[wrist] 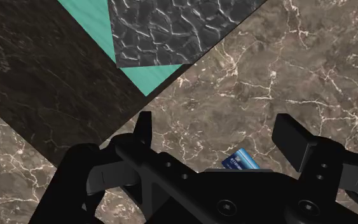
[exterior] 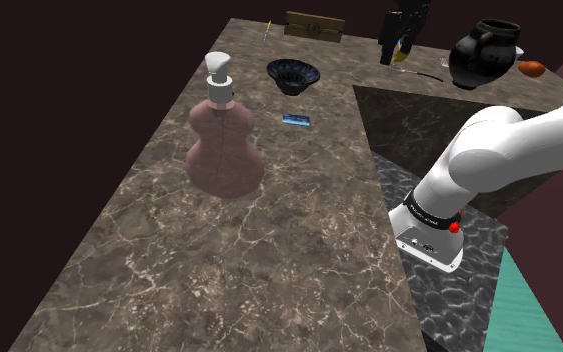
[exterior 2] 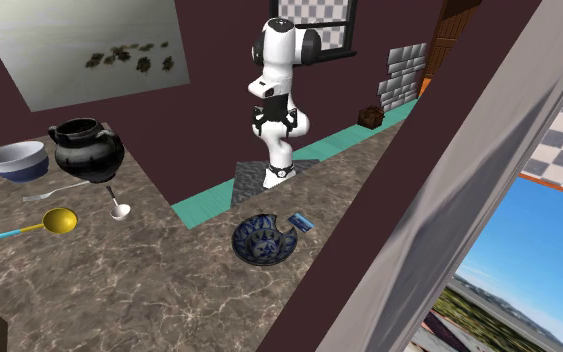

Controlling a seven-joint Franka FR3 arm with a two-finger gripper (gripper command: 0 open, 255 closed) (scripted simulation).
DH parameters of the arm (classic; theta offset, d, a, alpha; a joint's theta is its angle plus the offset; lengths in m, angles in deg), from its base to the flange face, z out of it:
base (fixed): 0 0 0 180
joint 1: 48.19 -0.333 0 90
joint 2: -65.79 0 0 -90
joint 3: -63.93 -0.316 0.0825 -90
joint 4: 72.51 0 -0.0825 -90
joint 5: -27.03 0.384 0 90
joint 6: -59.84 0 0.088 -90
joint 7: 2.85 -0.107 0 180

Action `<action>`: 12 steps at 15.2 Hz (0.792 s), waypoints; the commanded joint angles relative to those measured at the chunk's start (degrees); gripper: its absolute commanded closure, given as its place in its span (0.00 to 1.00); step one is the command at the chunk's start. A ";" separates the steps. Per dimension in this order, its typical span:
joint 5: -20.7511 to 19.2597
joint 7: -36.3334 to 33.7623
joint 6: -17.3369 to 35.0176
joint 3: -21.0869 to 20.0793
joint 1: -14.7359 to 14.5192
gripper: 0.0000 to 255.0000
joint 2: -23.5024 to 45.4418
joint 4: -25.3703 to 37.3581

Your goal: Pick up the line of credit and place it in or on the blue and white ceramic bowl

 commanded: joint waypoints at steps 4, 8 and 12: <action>-0.34 4.85 10.19 2.74 -1.76 0.00 -2.27 -6.93; -0.61 11.64 24.46 6.86 -4.28 0.00 -3.10 -14.83; -0.37 19.12 39.66 11.80 -7.66 0.00 -0.88 -20.89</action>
